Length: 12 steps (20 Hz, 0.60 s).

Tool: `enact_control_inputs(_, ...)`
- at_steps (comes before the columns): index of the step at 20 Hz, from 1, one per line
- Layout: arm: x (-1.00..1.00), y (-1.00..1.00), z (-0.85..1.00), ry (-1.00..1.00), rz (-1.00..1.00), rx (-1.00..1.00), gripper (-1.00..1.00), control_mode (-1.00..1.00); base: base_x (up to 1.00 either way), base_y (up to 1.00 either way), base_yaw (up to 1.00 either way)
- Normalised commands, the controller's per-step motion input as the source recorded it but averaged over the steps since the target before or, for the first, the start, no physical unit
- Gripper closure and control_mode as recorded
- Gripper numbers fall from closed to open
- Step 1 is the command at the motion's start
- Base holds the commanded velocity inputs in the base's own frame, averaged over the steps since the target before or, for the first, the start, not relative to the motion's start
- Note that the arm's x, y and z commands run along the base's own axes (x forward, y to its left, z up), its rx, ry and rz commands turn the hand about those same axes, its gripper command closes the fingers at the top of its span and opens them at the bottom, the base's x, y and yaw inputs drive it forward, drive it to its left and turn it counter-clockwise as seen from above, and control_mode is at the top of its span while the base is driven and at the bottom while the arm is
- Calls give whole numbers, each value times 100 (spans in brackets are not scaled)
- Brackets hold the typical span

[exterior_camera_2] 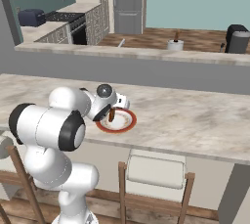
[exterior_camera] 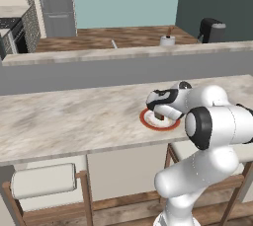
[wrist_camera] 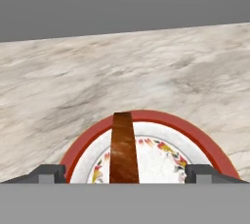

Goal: Start the toaster. Once the lever pops up, take the bread to the plate on the dining counter.

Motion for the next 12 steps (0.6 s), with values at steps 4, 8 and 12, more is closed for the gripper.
enact_control_inputs(4,0,0,0,0,0,0,-100,-100,0,0,0)
enact_control_inputs(8,0,0,6,0,0,0,-100,-100,0,0,0)
enact_control_inputs(12,0,0,9,0,0,0,-100,-100,0,0,0)
